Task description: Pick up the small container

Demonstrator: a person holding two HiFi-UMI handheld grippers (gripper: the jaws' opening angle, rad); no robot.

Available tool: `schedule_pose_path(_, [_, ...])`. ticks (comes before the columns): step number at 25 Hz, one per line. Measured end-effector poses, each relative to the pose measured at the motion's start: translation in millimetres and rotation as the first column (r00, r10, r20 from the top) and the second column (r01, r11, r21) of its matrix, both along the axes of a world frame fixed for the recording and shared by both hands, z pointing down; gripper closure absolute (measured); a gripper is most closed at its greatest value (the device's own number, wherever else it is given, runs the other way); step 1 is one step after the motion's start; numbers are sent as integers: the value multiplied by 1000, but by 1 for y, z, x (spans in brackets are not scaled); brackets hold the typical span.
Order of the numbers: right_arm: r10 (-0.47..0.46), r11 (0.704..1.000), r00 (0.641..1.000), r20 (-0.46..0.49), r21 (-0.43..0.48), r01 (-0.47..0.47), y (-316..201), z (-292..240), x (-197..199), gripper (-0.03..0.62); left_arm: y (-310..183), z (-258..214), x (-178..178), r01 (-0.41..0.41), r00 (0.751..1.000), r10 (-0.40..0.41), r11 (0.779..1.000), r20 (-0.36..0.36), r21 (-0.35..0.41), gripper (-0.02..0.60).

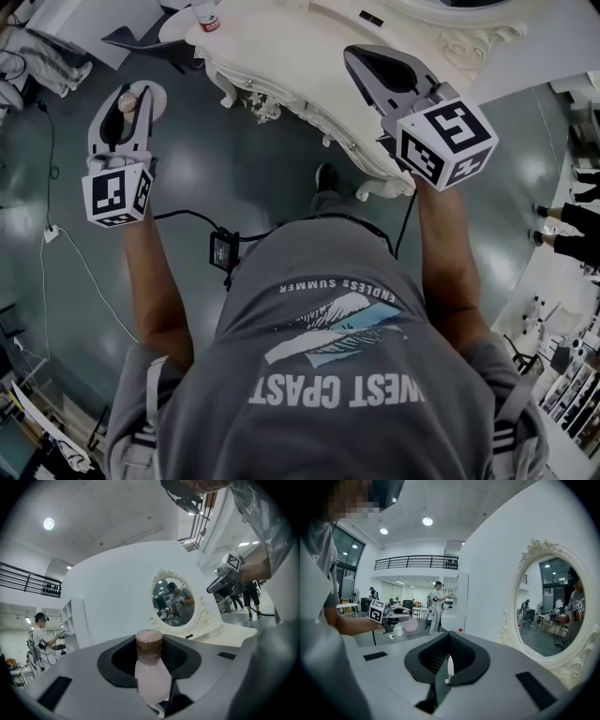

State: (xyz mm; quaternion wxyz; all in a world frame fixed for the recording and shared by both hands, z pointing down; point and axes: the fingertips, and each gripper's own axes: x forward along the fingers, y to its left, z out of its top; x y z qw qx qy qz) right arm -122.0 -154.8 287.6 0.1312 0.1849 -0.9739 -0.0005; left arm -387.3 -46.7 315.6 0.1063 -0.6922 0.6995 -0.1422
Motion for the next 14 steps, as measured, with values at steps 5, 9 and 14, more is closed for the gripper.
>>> schedule_pose_path(5, [13,1000,1000,-10,-9,-13,-5,5,0,569,-11,6,0,-20,1000,20,1000,-10,-7,439])
schedule_pose_path(9, [25,1000,999,-19,-17,-26,-14,10,0,569,-25,15,2,-42,999,41,999,-19,-22,438])
schedule_pose_path(14, [32,999,999,-31,-33,-33,-30,20,2,569,-47,28,4,-54,998,52,998,-34,-45,439])
